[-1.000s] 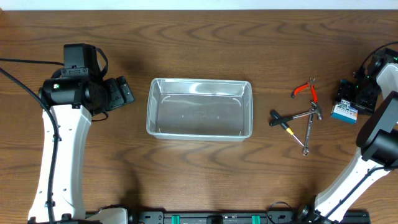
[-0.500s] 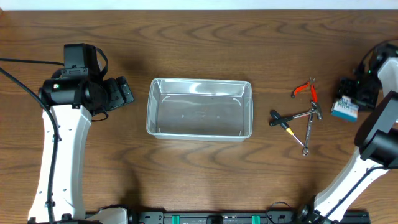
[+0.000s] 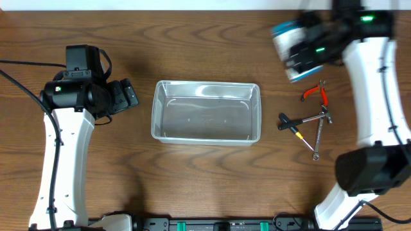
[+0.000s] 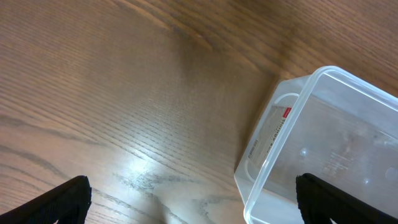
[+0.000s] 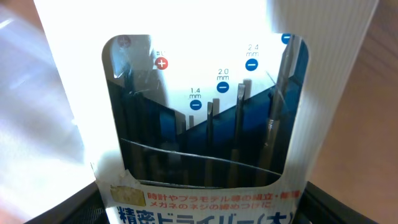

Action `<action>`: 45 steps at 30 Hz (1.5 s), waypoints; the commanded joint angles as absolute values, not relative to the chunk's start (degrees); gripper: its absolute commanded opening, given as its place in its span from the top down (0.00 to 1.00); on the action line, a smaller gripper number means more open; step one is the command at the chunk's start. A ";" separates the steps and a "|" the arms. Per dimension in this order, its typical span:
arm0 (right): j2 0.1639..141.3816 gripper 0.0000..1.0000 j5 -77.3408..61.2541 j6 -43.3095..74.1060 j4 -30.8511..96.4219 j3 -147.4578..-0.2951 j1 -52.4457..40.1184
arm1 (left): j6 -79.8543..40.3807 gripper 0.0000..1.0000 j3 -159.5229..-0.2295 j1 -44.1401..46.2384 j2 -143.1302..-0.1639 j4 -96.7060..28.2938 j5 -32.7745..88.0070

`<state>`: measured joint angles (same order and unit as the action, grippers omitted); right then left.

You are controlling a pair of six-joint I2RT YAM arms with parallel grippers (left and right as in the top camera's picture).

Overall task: Pack container
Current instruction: 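Carry the box into the container with the right gripper and release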

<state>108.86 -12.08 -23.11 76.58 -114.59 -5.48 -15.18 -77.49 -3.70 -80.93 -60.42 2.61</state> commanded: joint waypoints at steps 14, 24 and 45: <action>119.11 0.46 -14.87 -39.53 78.59 -114.58 -26.61 | -14.87 0.02 -78.13 -8.14 -80.82 -60.51 0.25; 130.65 0.46 -13.17 -39.46 79.05 -114.58 -27.20 | -14.90 0.02 -78.13 -8.12 -80.82 -60.51 0.23; 117.51 0.01 -6.13 -35.27 79.94 -114.69 -27.05 | -14.87 0.02 -78.13 -8.12 -80.79 -60.73 0.23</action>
